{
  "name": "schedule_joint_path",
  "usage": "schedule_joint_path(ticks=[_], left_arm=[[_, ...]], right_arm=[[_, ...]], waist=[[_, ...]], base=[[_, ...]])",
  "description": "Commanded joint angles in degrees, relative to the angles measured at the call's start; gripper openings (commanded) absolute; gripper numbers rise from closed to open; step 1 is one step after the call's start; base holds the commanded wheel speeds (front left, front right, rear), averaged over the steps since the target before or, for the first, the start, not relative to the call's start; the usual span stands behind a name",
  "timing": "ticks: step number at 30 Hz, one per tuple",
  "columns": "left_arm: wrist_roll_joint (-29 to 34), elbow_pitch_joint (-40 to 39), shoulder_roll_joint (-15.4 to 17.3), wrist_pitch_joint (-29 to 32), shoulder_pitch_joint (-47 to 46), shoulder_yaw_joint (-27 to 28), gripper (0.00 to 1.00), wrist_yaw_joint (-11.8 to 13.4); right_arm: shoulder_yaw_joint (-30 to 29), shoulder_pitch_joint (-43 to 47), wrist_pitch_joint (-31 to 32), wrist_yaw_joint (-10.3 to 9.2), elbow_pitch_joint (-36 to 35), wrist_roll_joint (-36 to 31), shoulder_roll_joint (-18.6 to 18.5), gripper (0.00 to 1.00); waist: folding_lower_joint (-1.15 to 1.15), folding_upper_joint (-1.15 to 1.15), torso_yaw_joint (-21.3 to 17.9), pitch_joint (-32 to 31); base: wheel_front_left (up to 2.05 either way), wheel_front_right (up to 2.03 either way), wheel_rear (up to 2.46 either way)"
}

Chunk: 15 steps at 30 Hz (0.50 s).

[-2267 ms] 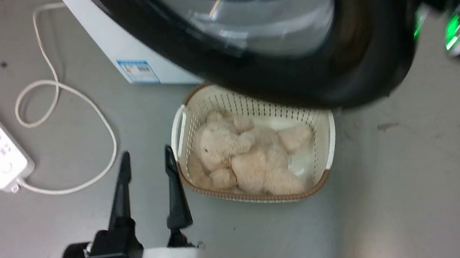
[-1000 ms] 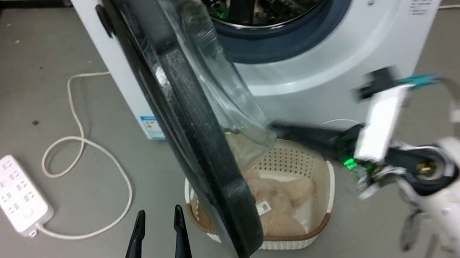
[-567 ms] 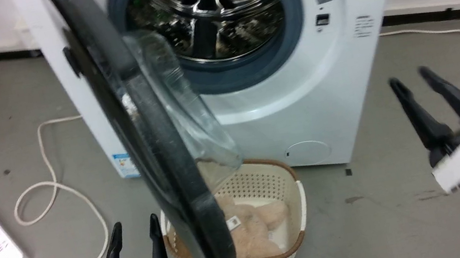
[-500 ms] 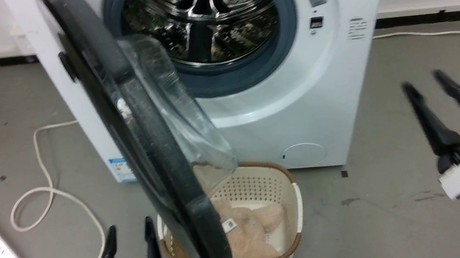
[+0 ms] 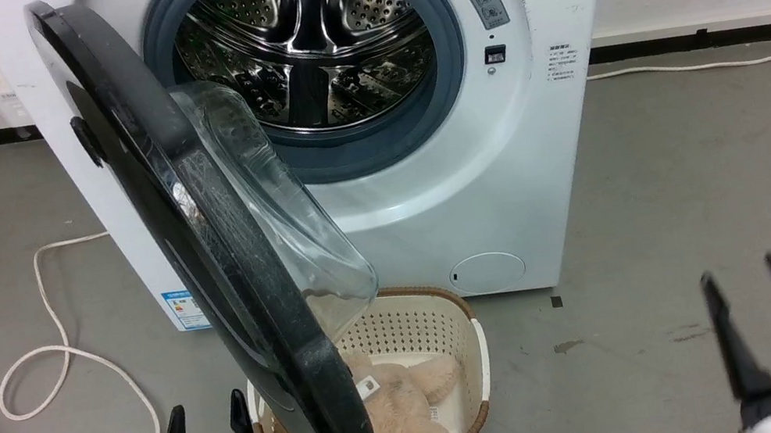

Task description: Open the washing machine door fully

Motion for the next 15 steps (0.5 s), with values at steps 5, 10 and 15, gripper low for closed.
schedule_joint_path(ticks=[5,10,15], left_arm=[[1.0,0.6,0.4,-0.3,0.5,-0.4,1.0,-0.4],[1.2,0.1,0.2,-0.3,0.2,0.0,0.95,0.6],[1.8,-1.6,0.0,-0.3,0.0,0.2,0.0,0.8]], right_arm=[[0.7,3.4,-1.0,0.05,0.5,1.1,0.6,1.0],[0.6,3.4,-1.5,0.05,1.5,2.7,0.6,1.0],[0.3,2.6,-1.7,0.05,1.9,3.4,0.6,1.0]], waist=[[0.0,0.0,0.4,0.3],[0.0,0.0,0.6,0.6],[0.0,0.0,0.8,0.5]], base=[[0.0,0.0,0.0],[0.0,0.0,0.0],[0.0,0.0,0.0]])
